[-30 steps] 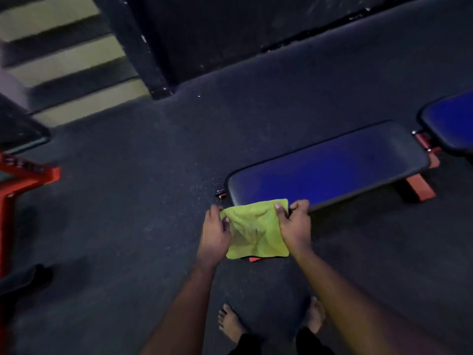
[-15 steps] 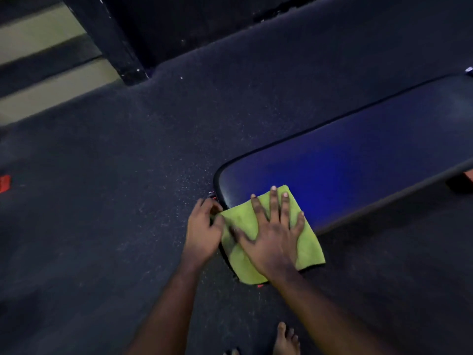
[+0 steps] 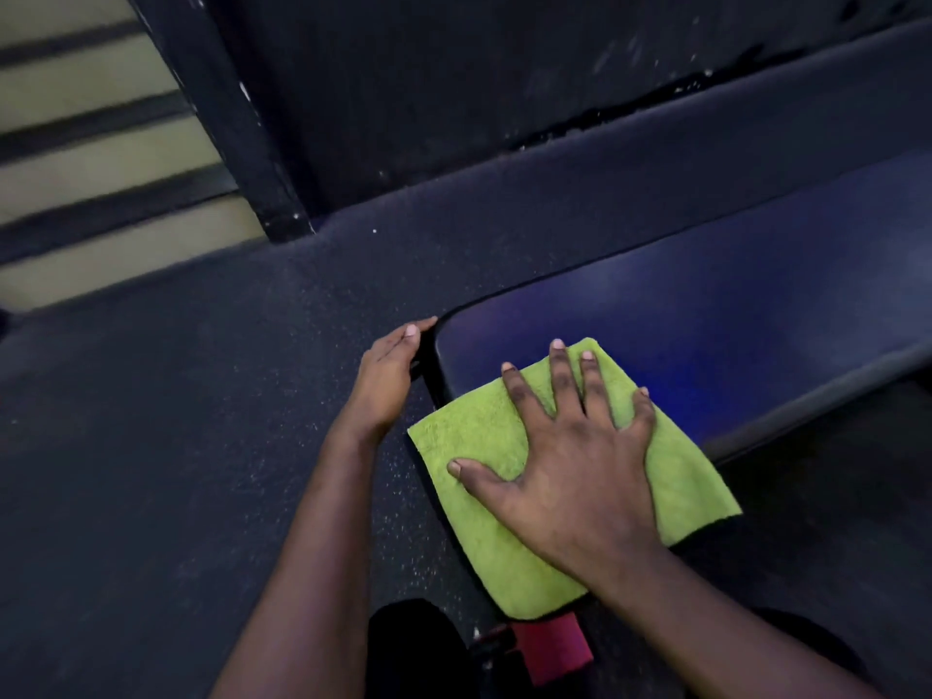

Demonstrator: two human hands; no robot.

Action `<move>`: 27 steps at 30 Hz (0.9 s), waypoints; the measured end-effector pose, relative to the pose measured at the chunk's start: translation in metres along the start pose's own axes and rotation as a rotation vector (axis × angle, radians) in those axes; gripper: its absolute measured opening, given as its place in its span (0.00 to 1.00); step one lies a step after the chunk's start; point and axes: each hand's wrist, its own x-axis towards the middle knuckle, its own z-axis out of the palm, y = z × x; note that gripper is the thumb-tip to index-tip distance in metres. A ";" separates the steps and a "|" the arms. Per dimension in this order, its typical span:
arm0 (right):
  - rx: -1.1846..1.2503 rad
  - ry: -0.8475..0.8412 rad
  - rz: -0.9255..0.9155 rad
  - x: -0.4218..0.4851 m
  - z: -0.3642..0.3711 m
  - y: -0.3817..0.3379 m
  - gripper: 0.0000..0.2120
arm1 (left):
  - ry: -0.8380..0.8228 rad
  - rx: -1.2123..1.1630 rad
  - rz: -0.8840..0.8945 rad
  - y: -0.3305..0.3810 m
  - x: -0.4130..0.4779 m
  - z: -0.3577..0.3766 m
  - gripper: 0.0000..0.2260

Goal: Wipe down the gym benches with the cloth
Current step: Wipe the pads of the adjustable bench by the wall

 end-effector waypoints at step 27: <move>-0.050 -0.106 -0.118 0.017 -0.006 -0.011 0.31 | -0.078 0.020 0.056 -0.013 0.009 -0.008 0.17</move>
